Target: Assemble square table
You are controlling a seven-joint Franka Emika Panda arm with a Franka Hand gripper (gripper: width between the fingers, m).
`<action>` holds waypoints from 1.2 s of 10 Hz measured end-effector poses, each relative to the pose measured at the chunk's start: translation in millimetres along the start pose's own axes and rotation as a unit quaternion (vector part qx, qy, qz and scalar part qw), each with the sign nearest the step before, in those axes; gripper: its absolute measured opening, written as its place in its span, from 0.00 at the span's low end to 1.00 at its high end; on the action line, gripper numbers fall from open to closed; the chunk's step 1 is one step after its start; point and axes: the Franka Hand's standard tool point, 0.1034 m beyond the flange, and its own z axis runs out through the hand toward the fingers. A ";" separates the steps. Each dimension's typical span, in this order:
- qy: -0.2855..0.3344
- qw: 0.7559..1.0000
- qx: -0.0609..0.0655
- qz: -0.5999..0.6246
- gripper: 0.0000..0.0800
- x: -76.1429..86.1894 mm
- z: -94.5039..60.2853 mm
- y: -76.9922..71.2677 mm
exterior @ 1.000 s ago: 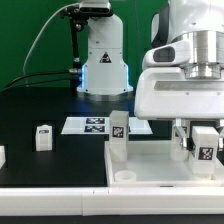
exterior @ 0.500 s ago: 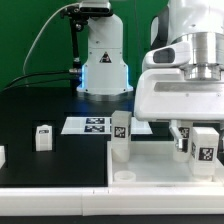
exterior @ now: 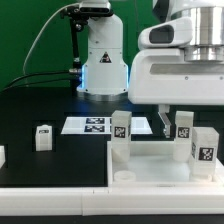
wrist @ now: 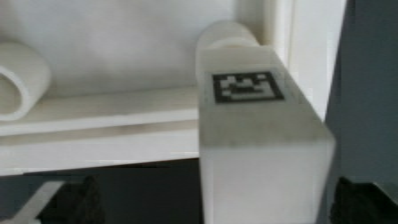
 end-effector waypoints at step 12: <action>-0.045 0.996 -0.001 0.080 0.36 -15.7 8.8 -19.0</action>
Offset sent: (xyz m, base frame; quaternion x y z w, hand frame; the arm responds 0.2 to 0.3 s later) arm -0.0059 0.0345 -0.0090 0.0640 -0.0001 0.0563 0.9964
